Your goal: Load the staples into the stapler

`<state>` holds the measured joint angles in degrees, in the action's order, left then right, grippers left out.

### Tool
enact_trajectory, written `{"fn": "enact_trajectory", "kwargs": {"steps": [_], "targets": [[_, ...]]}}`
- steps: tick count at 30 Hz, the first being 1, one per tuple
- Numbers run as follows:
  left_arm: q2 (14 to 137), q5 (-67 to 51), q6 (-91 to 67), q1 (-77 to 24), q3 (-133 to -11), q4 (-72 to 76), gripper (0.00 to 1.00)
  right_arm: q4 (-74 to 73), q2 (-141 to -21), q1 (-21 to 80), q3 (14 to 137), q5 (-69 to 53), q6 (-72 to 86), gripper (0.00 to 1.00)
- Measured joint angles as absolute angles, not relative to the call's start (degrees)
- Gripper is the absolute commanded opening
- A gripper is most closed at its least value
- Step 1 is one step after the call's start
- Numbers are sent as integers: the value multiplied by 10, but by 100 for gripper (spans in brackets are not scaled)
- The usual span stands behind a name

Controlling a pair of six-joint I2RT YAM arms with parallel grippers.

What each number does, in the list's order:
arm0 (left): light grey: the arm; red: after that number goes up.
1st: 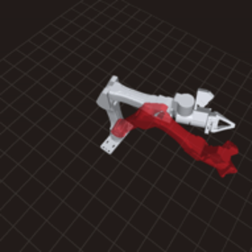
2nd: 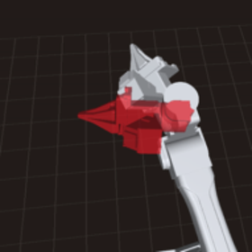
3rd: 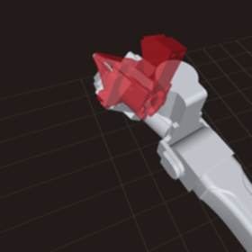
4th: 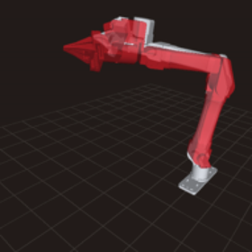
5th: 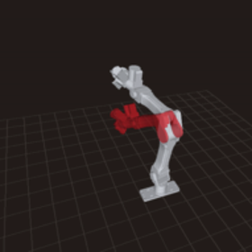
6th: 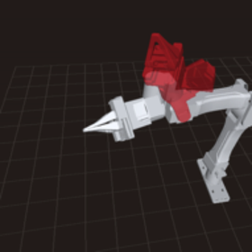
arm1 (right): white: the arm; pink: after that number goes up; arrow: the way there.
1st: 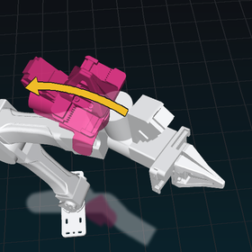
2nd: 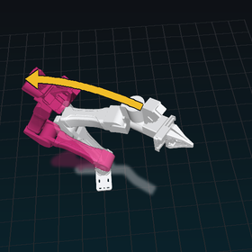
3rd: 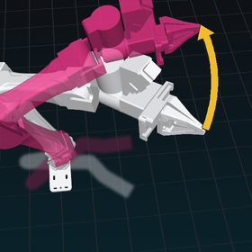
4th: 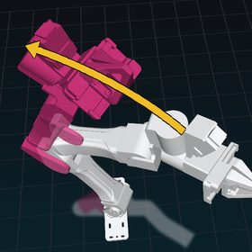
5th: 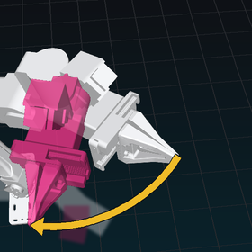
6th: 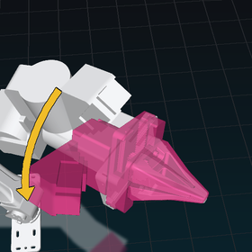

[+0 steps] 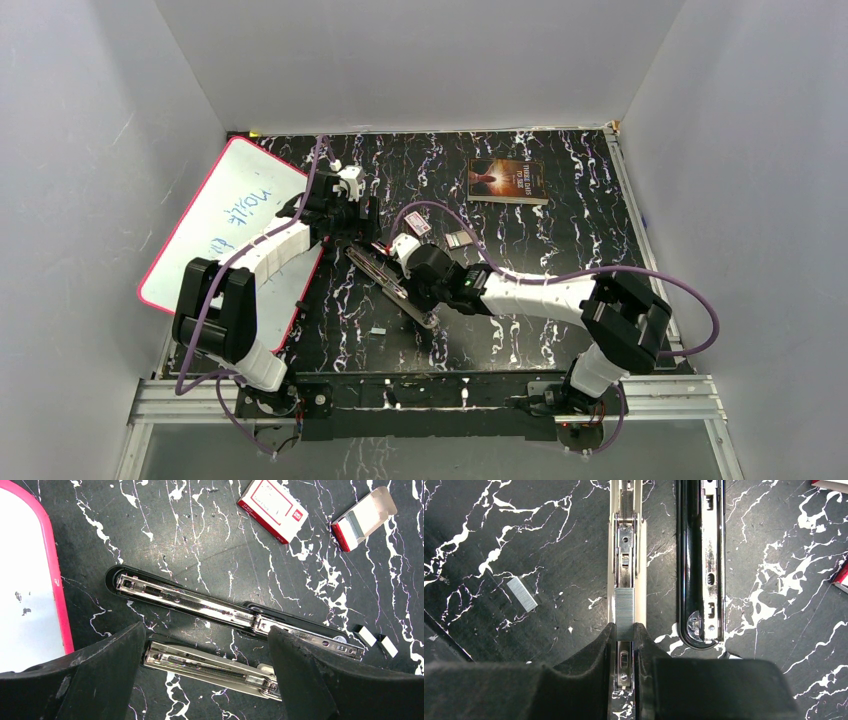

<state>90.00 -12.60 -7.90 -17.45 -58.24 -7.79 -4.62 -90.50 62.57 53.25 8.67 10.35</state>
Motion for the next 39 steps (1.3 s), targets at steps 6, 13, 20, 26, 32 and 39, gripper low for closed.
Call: {"fn": "enact_trajectory", "kwargs": {"steps": [6,13,20,26,32,39], "targets": [[900,-126,-79,-175,-582,-78,92,-46,-905,632,538,91,104,0],[900,-126,-79,-175,-582,-78,92,-46,-905,635,538,91,104,0],[900,-126,-79,-175,-582,-78,92,-46,-905,635,538,91,104,0],[900,-126,-79,-175,-582,-78,92,-47,-915,635,543,91,104,0],[900,-126,-79,-175,-582,-78,92,-54,-922,635,543,91,104,0],[900,-126,-79,-175,-582,-78,92,-61,-922,635,543,91,104,0]]}}
